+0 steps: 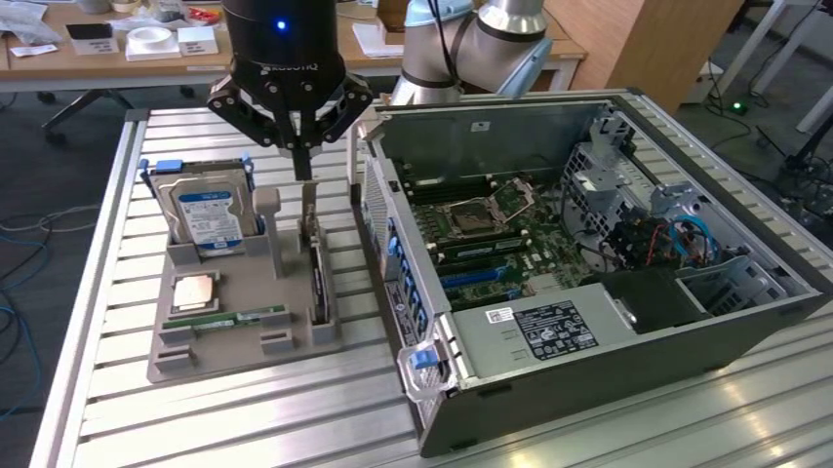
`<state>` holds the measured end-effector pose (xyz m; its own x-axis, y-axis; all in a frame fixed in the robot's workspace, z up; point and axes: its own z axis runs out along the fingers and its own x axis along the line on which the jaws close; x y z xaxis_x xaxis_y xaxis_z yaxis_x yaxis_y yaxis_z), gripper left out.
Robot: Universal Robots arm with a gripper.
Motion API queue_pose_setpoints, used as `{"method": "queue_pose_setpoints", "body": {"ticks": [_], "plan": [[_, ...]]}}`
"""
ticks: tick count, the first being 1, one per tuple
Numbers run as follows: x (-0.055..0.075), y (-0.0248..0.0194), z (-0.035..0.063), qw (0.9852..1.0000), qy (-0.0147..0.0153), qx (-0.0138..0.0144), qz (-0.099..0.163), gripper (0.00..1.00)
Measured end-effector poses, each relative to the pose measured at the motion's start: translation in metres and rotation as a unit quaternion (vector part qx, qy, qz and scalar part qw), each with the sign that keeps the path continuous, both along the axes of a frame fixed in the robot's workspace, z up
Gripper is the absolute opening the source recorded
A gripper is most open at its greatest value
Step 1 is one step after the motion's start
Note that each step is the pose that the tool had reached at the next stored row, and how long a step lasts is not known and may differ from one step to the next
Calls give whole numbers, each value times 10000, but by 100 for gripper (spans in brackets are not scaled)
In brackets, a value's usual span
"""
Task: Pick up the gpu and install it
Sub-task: 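Pick up the gpu and move the gpu toward the slot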
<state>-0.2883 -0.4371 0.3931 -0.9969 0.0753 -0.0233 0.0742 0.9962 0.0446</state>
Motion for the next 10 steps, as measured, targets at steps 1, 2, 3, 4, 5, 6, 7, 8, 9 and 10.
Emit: {"method": "queue_pose_setpoints", "body": {"ticks": [1, 2, 3, 4, 5, 6, 7, 8, 9, 10], "plan": [[0, 0, 0, 10000, 0, 0, 0, 11], [0, 0, 0, 10000, 0, 0, 0, 11], [0, 0, 0, 10000, 0, 0, 0, 11], [0, 0, 0, 10000, 0, 0, 0, 11], [0, 0, 0, 10000, 0, 0, 0, 11], [0, 0, 0, 10000, 0, 0, 0, 11], [0, 0, 0, 10000, 0, 0, 0, 11], [0, 0, 0, 10000, 0, 0, 0, 11], [0, 0, 0, 10000, 0, 0, 0, 17], [0, 0, 0, 10000, 0, 0, 0, 17]]}}
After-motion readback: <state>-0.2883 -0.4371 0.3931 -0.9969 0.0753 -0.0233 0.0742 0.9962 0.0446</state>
